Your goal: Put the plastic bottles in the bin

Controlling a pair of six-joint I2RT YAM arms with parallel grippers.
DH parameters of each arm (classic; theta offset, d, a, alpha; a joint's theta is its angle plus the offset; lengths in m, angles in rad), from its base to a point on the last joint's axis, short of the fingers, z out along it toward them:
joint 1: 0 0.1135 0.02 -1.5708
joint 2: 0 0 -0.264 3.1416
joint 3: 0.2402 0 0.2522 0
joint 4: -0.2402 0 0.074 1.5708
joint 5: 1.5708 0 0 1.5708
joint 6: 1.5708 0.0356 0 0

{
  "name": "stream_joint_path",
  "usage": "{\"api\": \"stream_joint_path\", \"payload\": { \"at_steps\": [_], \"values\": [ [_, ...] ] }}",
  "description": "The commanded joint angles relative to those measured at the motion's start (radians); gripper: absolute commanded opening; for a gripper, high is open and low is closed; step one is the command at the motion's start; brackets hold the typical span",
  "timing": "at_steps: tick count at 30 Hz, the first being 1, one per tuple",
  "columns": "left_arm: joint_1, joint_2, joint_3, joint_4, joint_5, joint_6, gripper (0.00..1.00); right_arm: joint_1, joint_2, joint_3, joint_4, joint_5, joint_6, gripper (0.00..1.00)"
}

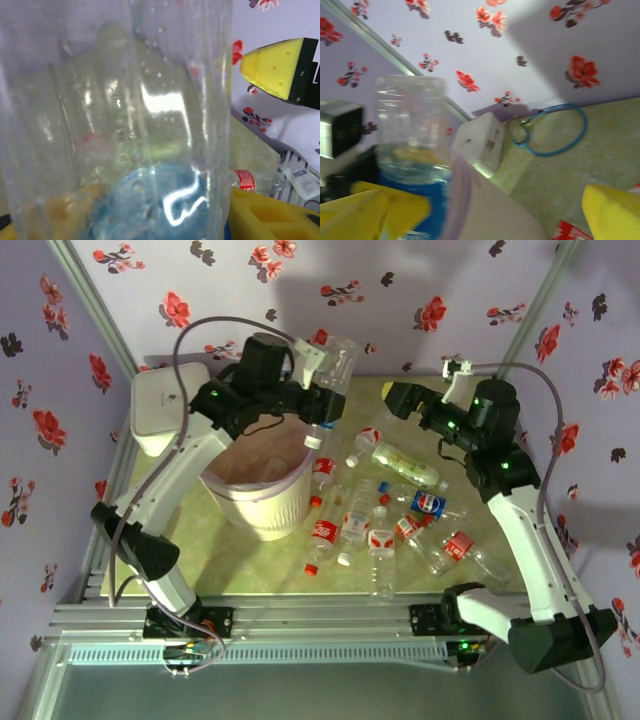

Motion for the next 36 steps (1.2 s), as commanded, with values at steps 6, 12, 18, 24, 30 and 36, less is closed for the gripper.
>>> {"api": "stream_joint_path", "payload": {
  "at_steps": [6, 12, 18, 24, 30, 36],
  "values": [
    [0.074, -0.215, -0.041, -0.315, -0.238, 0.116, 0.47, -0.045, -0.008, -0.111, -0.138, 0.146, -0.072, 0.99],
    [0.093, -0.291, -0.248, -0.312, -0.371, 0.089, 0.34, -0.092, 0.052, -0.158, -0.183, 0.179, -0.038, 0.98],
    [0.093, -0.294, -0.444, -0.236, -0.386, 0.083, 0.26, -0.181, 0.06, -0.205, -0.243, 0.181, -0.012, 0.98],
    [0.091, -0.277, -0.615, -0.122, -0.388, 0.054, 0.2, -0.245, 0.043, -0.249, -0.252, 0.169, 0.006, 0.98],
    [0.093, -0.228, -0.74, -0.009, -0.404, 0.053, 0.2, -0.269, 0.066, -0.252, -0.266, 0.185, 0.048, 0.99],
    [0.088, -0.146, -0.824, 0.108, -0.419, 0.06, 0.22, -0.299, 0.075, -0.286, -0.293, 0.29, 0.175, 0.99]
  ]
}}
